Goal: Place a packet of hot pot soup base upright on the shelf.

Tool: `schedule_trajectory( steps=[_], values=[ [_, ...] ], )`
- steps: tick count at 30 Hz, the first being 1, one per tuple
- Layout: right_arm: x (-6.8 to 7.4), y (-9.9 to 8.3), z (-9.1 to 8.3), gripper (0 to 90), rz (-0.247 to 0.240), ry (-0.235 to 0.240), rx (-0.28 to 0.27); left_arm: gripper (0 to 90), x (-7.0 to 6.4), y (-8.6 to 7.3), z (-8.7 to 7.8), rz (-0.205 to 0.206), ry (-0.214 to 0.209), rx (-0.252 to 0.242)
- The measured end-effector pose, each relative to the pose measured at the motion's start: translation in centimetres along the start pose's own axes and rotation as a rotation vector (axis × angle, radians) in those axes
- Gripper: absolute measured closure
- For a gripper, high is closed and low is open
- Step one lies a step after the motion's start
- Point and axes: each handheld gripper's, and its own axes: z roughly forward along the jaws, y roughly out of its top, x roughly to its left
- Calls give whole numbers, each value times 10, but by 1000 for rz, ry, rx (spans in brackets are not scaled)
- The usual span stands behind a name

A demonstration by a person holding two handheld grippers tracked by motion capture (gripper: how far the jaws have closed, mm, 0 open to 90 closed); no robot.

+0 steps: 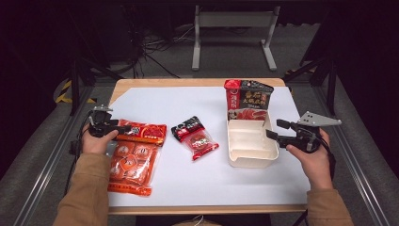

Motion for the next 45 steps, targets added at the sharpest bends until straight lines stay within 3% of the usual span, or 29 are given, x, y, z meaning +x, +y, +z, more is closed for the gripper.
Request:
schedule_trajectory(
  steps=[7, 19, 23, 28, 32, 36, 45],
  values=[
    [0, -1, 2, 361, -1, 1, 4, 256, 3, -2, 5, -11, -14, 17],
    [0, -1, 2, 360, -3, -1, 4, 282, 4, -4, 11, -12, -77, 42],
    [0, -2, 2, 360, 1, -1, 3, 322, 5, -4, 10, -15, -84, 41],
    [0, -2, 2, 359, 1, -1, 2, 384, 3, -3, 9, 12, -99, 50],
    [0, -2, 2, 358, 2, -1, 4, 422, 2, -4, 7, 2, -110, 49],
    [0, -2, 2, 357, 1, -1, 1, 470, 1, -4, 6, 10, -108, 42],
    [0, -2, 2, 357, 1, 1, 1, 575, -3, -7, 8, 55, -50, 56]
  ],
)
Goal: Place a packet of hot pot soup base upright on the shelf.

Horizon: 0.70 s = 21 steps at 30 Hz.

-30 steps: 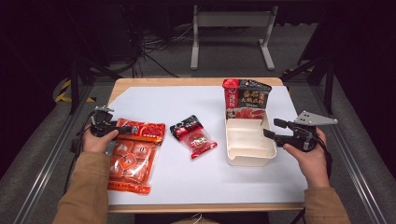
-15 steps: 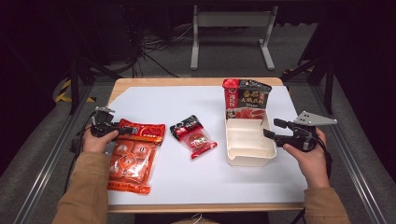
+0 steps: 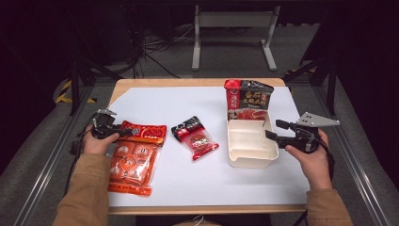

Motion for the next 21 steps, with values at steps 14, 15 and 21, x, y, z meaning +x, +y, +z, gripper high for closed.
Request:
schedule_trajectory(
  steps=[14, 15, 21],
  values=[
    [1, 1, -3, 361, -6, -19, -21, 841, -3, -3, 0, 22, 80, -7],
    [0, 1, -4, 361, -7, -20, -25, 852, -3, -4, 0, 16, 79, -9],
    [0, 1, -5, 361, -4, -20, -24, 895, -1, -5, -2, -24, 45, -17]
  ],
)
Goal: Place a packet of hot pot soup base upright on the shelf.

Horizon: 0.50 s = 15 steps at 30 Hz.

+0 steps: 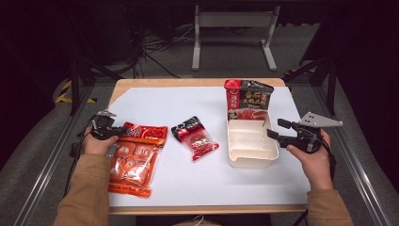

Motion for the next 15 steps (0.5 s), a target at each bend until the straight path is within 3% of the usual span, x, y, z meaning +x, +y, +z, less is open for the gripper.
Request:
schedule_trajectory(
  steps=[7, 15],
  values=[
    [0, 0, -1, 382, 6, 4, -2, 900, -2, 2, -7, 4, 7, -10],
    [1, 1, -1, 426, 5, 15, 5, 900, -4, 6, -29, -11, -7, -68]
  ],
)
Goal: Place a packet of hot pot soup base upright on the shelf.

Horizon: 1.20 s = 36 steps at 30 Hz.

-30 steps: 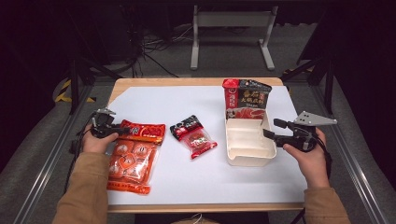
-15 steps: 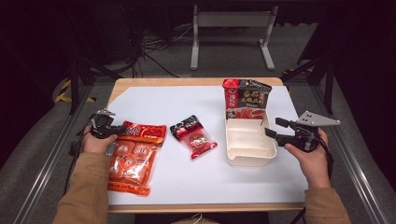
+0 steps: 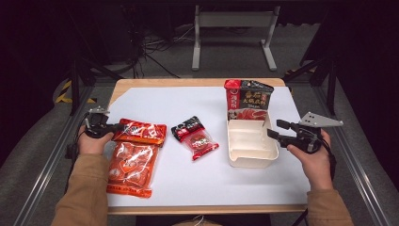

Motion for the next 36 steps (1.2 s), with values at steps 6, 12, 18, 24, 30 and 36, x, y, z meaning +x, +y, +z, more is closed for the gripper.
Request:
schedule_trajectory(
  steps=[6, 12, 18, 24, 30, 36],
  values=[
    [1, 3, -1, 447, 1, 4, -10, 900, -2, 3, -19, 7, -8, -47],
    [4, 5, 0, 456, 2, 9, -20, 900, -12, 10, -42, 13, -29, -104],
    [6, 7, -2, 463, -4, 8, -28, 900, -24, 17, -63, 32, -51, -155],
    [9, 9, -2, 468, -11, 11, -33, 900, -40, 24, -80, 67, -76, -215],
    [11, 11, -3, 471, -18, 11, -41, 900, -63, 32, -98, 138, -89, -268],
    [14, 12, -4, 473, -26, 14, -46, 900, -82, 37, -112, 201, -104, -299]
  ],
)
